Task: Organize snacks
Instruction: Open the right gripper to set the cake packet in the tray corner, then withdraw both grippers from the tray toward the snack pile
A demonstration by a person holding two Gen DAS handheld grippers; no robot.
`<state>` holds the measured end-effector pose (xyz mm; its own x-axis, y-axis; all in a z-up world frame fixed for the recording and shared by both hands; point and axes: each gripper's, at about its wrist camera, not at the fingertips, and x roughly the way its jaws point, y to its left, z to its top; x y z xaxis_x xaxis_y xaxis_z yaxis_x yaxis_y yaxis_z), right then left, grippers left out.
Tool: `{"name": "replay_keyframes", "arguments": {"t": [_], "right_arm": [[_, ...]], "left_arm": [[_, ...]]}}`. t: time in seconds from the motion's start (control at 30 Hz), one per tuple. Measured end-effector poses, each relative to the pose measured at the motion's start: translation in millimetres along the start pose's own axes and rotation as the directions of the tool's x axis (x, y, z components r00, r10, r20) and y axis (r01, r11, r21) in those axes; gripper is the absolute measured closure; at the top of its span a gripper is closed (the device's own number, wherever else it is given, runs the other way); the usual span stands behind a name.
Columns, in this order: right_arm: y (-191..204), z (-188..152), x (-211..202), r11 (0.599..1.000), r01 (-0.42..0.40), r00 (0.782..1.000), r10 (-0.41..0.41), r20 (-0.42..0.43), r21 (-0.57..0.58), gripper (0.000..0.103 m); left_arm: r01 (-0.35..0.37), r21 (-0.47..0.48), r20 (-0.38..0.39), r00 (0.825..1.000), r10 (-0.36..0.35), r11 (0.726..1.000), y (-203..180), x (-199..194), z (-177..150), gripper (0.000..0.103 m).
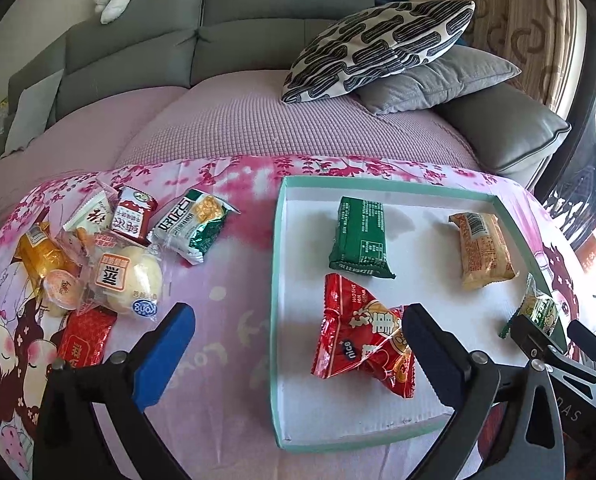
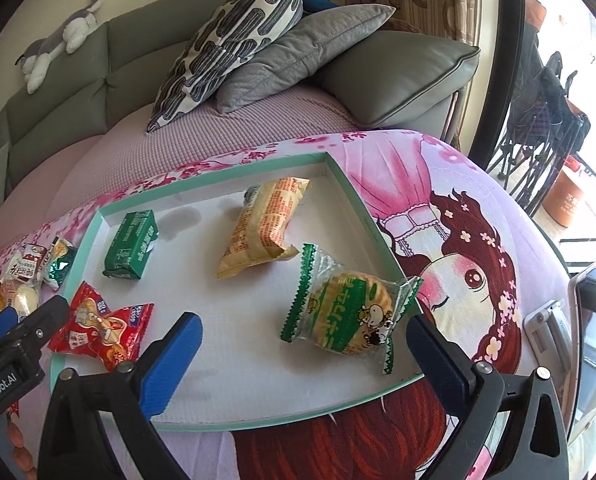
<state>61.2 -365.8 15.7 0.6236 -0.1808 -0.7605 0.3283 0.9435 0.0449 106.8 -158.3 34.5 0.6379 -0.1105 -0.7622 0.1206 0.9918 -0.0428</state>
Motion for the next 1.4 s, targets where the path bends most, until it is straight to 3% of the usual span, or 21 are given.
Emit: {"name": "replay_keyframes", "arguments": {"t": [0.2, 0.37, 0.8, 1.17, 1.4], "right_arm": [[21, -3, -9, 0.999, -0.005, 0.999, 0.007, 0.031, -0.048, 0.0], [32, -2, -16, 0.998, -0.058, 0.997, 0.06, 0.048, -0.038, 0.0], [71, -11, -32, 0.998, 0.011, 0.995, -0.005, 0.097, -0.061, 0.0], [104, -16, -33, 0.995, -0.023, 0.997, 0.03, 0.07, -0.101, 0.0], [139, -24, -34, 0.984, -0.108, 0.992, 0.117, 0.052, -0.139, 0.0]], "left_arm": [[-0.08, -0.013, 0.045, 0.996, 0.081, 0.997, 16, -13, -2, 0.0], [-0.114, -0.07, 0.047, 0.992, 0.117, 0.991, 37, -20, -5, 0.0], [-0.221, -0.164, 0.024, 0.973, 0.228, 0.961, 90, -34, -13, 0.0], [-0.225, -0.191, -0.042, 0.974, 0.221, 0.955, 125, -34, -19, 0.0], [-0.183, -0.263, -0.034, 0.983, 0.18, 0.947, 158, -38, -23, 0.0]]}}
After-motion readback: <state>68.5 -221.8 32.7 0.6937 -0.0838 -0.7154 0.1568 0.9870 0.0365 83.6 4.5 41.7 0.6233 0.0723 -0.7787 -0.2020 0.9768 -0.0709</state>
